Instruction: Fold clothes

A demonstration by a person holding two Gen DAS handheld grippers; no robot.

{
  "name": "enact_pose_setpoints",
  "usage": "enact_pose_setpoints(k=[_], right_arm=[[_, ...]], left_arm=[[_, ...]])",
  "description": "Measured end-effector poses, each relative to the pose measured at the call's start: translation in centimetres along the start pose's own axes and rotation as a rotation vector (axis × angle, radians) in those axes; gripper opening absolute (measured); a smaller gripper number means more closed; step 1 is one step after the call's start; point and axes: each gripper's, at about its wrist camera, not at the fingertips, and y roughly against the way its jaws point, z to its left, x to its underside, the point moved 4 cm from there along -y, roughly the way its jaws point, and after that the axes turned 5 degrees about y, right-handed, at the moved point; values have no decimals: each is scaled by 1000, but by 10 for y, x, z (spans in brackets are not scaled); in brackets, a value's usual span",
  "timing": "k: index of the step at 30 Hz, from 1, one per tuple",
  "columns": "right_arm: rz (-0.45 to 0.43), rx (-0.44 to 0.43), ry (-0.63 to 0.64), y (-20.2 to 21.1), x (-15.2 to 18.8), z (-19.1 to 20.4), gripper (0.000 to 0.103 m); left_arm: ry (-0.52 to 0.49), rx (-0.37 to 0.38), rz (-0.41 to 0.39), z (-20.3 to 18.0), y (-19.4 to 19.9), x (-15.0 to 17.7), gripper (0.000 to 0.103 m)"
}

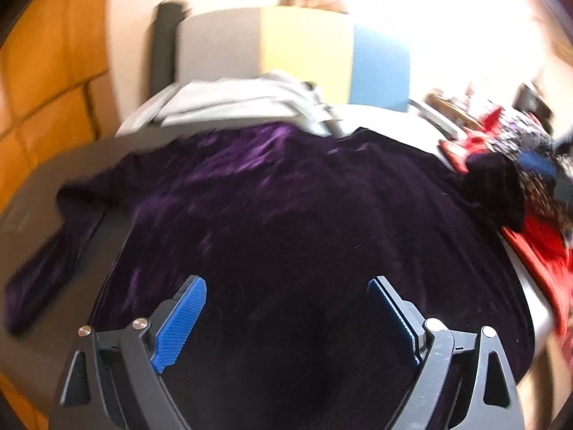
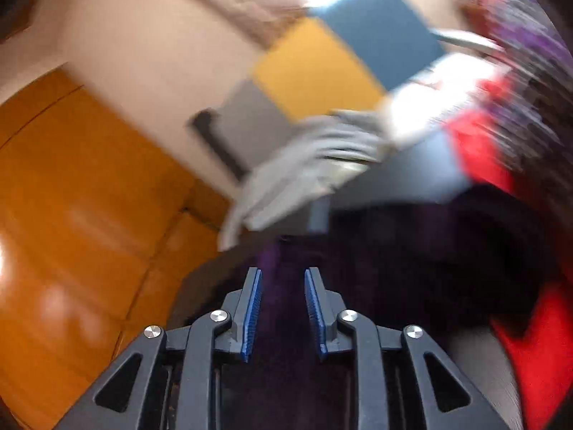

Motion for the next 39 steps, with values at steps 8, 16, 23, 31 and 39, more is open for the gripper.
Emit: enact_pose_setpoints(k=[8, 16, 23, 31, 39], right_arm=[[119, 361, 9, 60, 87, -90, 33], [162, 266, 105, 31, 85, -81, 38], [142, 173, 64, 28, 83, -90, 39], [131, 143, 95, 40, 86, -93, 39], [147, 221, 170, 36, 86, -82, 39]], left_arm=[[-543, 246, -177, -161, 5, -70, 103], [-1215, 387, -171, -319, -37, -82, 103], [-1364, 394, -37, -374, -92, -78, 102], [-978, 459, 152, -358, -124, -113, 4], [-303, 509, 74, -214, -86, -194, 4]])
